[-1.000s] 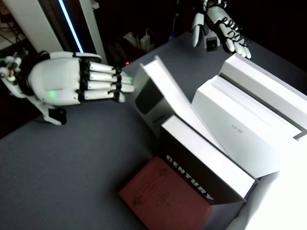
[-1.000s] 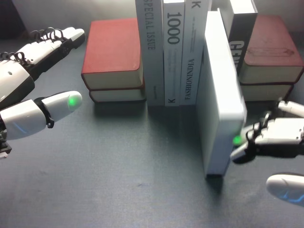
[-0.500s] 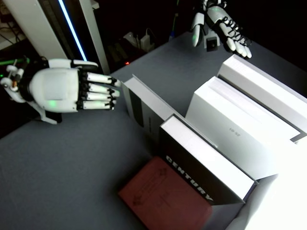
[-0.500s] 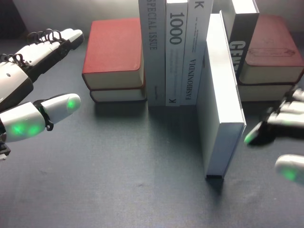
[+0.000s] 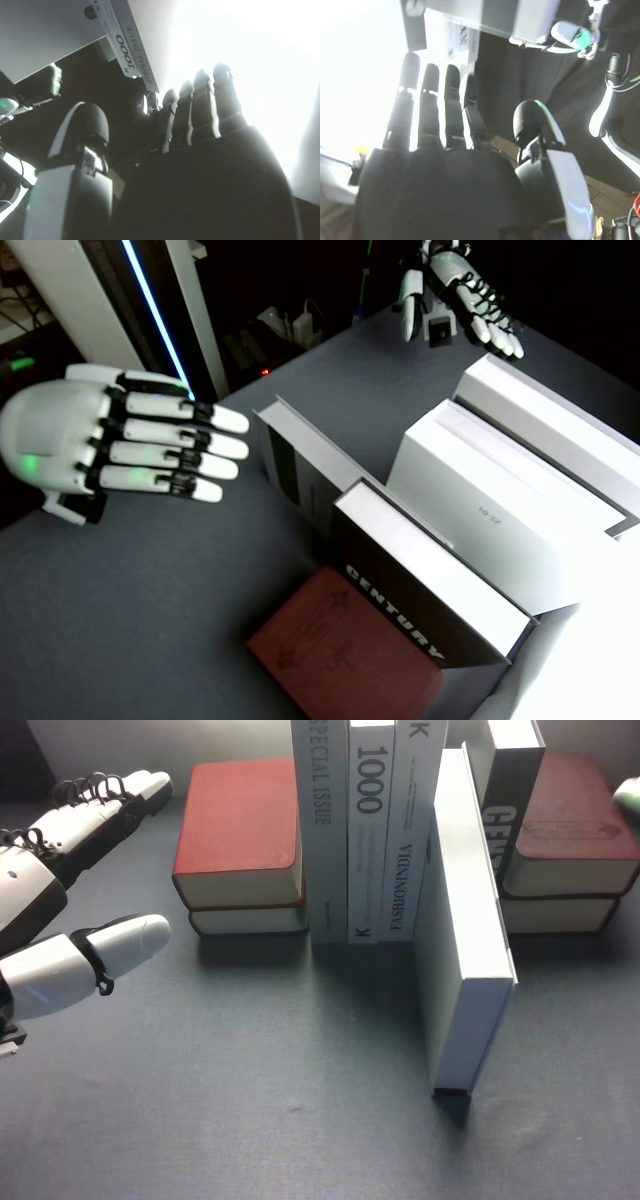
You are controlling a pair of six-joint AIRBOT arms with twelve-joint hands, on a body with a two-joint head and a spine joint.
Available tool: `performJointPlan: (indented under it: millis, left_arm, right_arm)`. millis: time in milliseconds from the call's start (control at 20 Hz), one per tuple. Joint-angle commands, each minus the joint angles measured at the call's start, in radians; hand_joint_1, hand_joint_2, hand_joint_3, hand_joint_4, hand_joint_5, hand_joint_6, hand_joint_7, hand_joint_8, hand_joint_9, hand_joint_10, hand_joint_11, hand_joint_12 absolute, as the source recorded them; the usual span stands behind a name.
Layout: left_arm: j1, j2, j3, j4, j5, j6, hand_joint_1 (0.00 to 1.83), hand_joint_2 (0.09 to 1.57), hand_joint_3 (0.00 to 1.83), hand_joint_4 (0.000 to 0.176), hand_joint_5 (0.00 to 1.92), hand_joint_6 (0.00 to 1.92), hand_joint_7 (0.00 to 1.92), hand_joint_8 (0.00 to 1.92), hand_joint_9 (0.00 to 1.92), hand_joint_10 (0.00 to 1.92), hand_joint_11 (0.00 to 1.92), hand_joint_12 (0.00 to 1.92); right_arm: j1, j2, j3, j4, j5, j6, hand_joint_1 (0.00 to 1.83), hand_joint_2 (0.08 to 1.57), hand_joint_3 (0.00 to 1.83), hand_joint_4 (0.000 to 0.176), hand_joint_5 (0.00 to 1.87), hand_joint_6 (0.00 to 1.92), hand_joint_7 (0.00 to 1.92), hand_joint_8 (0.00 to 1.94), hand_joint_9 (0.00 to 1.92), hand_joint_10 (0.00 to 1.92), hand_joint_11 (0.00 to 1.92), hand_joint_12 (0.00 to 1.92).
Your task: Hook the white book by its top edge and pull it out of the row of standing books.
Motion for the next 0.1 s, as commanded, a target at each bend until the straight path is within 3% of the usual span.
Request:
performJointPlan:
  millis: [0,50]
  left_arm:
    - [0.0,0.012,-0.007,-0.018,-0.146,0.004,0.39,1.42,0.01,0.023,0.0,0.0,0.0,0.0,0.0,0.0,0.0,0.0]
    - [0.003,0.017,-0.012,-0.023,-0.162,0.009,0.44,1.44,0.01,0.038,0.0,0.0,0.0,0.0,0.0,0.0,0.0,0.0]
  right_arm:
    - [0.007,0.01,0.004,0.018,0.158,-0.002,0.02,1.56,0.03,0.001,0.0,0.0,0.0,0.0,0.0,0.0,0.0,0.01]
    - [0.007,0.016,0.004,0.025,0.173,-0.005,0.0,1.55,0.02,0.0,0.0,0.0,0.0,0.0,0.0,0.0,0.0,0.0]
